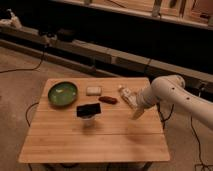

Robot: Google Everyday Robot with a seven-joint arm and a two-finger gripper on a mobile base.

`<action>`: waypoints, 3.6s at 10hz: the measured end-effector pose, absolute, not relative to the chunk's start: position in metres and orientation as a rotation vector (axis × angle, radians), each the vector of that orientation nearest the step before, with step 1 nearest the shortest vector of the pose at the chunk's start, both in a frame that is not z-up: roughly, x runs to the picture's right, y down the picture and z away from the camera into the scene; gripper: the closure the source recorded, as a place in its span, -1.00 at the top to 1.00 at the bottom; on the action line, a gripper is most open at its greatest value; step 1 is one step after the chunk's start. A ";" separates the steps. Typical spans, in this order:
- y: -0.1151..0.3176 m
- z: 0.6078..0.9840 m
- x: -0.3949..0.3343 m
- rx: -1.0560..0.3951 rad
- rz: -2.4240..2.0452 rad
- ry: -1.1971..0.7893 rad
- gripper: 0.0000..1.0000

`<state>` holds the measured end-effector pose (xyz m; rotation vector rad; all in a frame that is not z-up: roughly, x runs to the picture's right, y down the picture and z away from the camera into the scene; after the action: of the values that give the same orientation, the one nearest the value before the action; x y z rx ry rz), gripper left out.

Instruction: Drag the pepper across the table

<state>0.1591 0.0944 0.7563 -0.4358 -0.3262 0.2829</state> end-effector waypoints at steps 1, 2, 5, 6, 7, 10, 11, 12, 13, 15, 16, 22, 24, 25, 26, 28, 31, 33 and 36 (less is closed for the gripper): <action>0.094 0.756 0.159 -0.436 0.283 -0.326 0.54; 0.094 0.756 0.159 -0.436 0.283 -0.326 0.54; 0.094 0.756 0.159 -0.436 0.283 -0.326 0.54; 0.094 0.756 0.159 -0.436 0.283 -0.326 0.54; 0.094 0.756 0.159 -0.436 0.283 -0.326 0.54; 0.094 0.756 0.159 -0.436 0.283 -0.326 0.54; 0.094 0.756 0.159 -0.436 0.283 -0.326 0.54; 0.094 0.756 0.159 -0.436 0.283 -0.326 0.54; 0.094 0.756 0.159 -0.436 0.283 -0.326 0.54; 0.094 0.756 0.159 -0.436 0.283 -0.326 0.54; 0.094 0.756 0.159 -0.436 0.283 -0.326 0.54; 0.094 0.759 0.163 -0.440 0.253 -0.316 0.54; 0.080 0.772 0.165 -0.440 0.165 -0.297 0.54; 0.069 0.779 0.165 -0.436 0.127 -0.294 0.54; 0.062 0.785 0.165 -0.435 0.100 -0.293 0.54; 0.039 0.801 0.156 -0.430 0.045 -0.323 0.54; 0.025 0.823 0.137 -0.441 0.008 -0.359 0.54; 0.024 0.842 0.117 -0.454 0.000 -0.373 0.54; 0.027 0.878 0.088 -0.461 0.006 -0.360 0.54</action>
<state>0.0879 0.0267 0.8781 -0.4608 -0.3603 0.0055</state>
